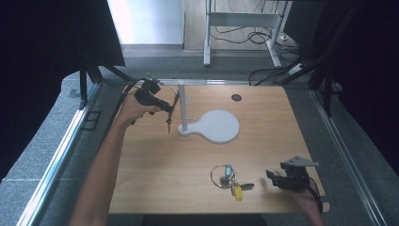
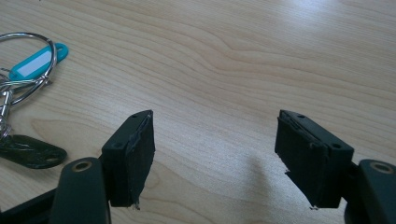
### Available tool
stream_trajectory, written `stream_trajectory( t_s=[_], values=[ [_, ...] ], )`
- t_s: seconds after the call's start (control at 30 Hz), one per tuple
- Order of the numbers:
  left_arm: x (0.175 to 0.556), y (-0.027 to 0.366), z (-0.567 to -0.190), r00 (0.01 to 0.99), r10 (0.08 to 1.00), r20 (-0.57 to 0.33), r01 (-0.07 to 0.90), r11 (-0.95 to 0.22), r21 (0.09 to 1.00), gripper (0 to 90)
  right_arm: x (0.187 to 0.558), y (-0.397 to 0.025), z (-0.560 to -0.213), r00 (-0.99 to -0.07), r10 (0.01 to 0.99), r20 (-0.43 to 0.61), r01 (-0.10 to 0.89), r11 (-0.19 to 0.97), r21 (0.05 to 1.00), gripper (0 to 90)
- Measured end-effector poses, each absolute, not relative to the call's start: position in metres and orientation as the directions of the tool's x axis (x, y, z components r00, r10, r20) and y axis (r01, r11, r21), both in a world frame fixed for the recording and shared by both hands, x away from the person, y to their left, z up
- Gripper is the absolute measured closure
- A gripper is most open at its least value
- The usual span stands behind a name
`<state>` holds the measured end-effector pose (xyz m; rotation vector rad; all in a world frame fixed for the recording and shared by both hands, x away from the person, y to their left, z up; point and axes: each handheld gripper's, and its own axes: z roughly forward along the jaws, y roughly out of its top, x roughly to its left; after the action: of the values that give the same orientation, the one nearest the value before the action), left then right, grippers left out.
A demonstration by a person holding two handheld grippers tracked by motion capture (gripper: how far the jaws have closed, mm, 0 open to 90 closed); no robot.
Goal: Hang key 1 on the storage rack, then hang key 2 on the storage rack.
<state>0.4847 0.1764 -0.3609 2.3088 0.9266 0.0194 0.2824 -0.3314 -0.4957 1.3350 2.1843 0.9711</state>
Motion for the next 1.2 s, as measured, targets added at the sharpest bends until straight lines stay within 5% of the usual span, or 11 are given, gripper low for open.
stream_trajectory(
  t_s=[0.2, 1.2],
  values=[
    [0.469, 0.180, -0.352, 0.746, 0.641, -0.179, 0.598, -0.526, 0.605, 51.3, 0.283, -0.336, -0.492, -0.451, 0.892, 0.024, 0.609, 0.288, 0.739, 29.0],
    [0.368, 0.196, -0.358, 0.775, 0.627, -0.076, 0.524, -0.571, 0.632, 41.9, 0.292, -0.311, -0.476, -0.532, 0.846, -0.038, 0.547, 0.377, 0.747, 28.2]
  ],
)
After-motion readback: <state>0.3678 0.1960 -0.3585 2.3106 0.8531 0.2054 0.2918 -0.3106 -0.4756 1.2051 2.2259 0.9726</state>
